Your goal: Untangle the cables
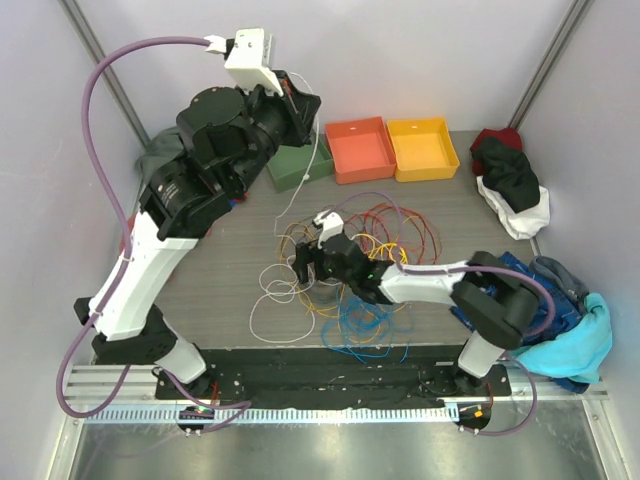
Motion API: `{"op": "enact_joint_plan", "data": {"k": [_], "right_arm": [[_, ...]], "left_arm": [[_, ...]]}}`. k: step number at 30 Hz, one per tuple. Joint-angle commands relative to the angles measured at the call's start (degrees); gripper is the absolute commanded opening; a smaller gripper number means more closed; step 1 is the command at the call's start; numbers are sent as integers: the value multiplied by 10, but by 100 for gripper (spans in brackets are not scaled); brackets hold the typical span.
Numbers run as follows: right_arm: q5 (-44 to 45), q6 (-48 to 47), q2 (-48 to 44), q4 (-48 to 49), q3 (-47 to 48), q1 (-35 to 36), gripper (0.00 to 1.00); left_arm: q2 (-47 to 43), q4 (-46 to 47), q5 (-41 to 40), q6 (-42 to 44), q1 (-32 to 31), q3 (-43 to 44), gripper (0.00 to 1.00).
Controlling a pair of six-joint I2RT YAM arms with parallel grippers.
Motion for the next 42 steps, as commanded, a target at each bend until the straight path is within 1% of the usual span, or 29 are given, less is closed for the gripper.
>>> {"op": "enact_joint_plan", "data": {"k": [1,6,9,10,13,14,15,16,18,19,20,23,25,26,27,28,29,30,31,32,33,34,35,36,38,39,40,41,42], "right_arm": [[43,-5,66,80,69,3,90],[87,-2,117,95,110,3,87],[107,-1,132,90,130,3,77],[112,0,132,92,128,3,65],[131,0,121,102,119,3,47],[136,-2,117,106,116,3,37],[138,-6,112,107,115,3,31],[145,-9,109,107,114,3,22],[149,-19,105,105,114,3,15],[152,-23,98,105,113,3,3],[154,-25,94,105,111,3,1],[175,-29,57,82,103,3,1],[199,-32,15,58,99,3,1],[230,-42,-34,26,99,2,1],[243,-48,-61,8,100,3,1],[261,-55,-87,-15,106,3,1],[284,-57,-151,-64,111,3,1],[298,-70,-181,-84,120,3,1],[308,-78,-213,-120,128,3,1],[328,-84,-262,-136,136,3,1],[334,-96,-285,-152,162,3,1],[337,-101,-301,-185,180,3,1],[343,-106,-321,-197,199,3,1],[343,-108,-325,-227,246,3,1],[342,-111,-322,-287,298,3,1],[339,-112,-318,-306,352,3,1],[336,-113,-315,-335,377,2,1],[330,-115,-313,-344,399,3,1],[321,-118,-305,-354,443,3,1]], "left_arm": [[-22,18,15,-5,1,-4,0],[-32,18,19,-7,1,-22,0],[-38,16,15,-6,1,-30,0],[-39,15,14,-6,1,-35,0],[-48,20,8,-4,1,-51,0],[-51,22,7,-4,0,-56,0],[-53,28,7,-5,1,-60,0],[-54,31,7,-5,1,-64,0],[-54,31,7,-6,1,-66,0],[-55,32,8,-7,1,-67,0],[-55,32,8,-7,1,-67,0],[-59,25,-6,-4,1,-68,0],[-72,27,-27,2,1,-88,0],[-80,32,-56,5,1,-101,0],[-91,41,-68,8,1,-140,0],[-111,55,-80,14,1,-161,0],[-122,58,-113,24,2,-181,0],[-132,61,-129,27,2,-228,0],[-156,72,-145,20,2,-253,0],[-167,80,-159,13,5,-285,0],[-178,90,-162,2,6,-340,0],[-201,112,-163,-8,7,-371,0],[-208,118,-163,-33,7,-395,0],[-214,122,-163,-45,8,-434,0],[-220,122,-160,-73,9,-458,1],[-222,122,-154,-80,9,-469,2],[-223,120,-151,-88,9,-487,3],[-225,126,-146,-100,9,-500,6],[-227,135,-129,-103,9,-513,8]]}}
